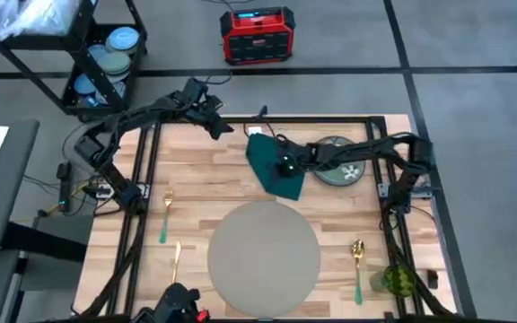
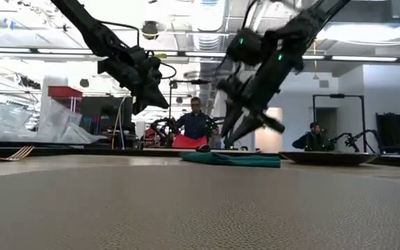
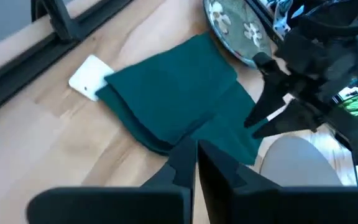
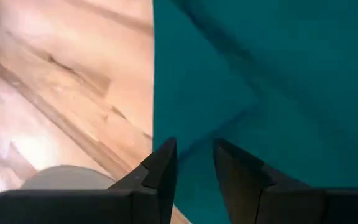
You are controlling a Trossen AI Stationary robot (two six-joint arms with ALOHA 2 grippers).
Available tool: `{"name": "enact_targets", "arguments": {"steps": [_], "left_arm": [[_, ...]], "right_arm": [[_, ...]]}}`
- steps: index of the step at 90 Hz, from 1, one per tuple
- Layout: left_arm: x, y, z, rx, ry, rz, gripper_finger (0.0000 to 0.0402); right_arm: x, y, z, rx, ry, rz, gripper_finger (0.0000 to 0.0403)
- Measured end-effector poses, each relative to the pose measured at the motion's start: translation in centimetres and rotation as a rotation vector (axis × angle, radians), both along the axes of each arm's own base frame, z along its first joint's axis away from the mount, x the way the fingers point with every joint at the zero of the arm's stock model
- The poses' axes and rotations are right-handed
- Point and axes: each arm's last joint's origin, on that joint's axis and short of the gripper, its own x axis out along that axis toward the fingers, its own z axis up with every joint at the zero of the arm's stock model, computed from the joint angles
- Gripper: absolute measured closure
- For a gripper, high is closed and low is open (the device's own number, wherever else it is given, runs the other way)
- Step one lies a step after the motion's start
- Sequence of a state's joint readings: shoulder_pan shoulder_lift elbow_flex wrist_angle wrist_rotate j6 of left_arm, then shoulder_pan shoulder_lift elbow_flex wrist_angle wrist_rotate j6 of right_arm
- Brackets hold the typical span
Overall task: Set table place
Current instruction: Fold the green napkin
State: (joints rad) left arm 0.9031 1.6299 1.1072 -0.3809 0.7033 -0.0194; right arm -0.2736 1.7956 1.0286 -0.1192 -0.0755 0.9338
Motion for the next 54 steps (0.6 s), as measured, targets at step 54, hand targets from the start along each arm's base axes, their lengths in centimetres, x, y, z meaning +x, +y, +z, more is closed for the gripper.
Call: {"name": "enact_targets", "arguments": {"steps": [54], "left_arm": [[-0.14, -0.18, -0.18, -0.003, 0.02, -0.016, 0.0402]], "right_arm": [[0.08, 0.22, -0.9, 0.097, 0.022, -0.02, 0.0309]]}}
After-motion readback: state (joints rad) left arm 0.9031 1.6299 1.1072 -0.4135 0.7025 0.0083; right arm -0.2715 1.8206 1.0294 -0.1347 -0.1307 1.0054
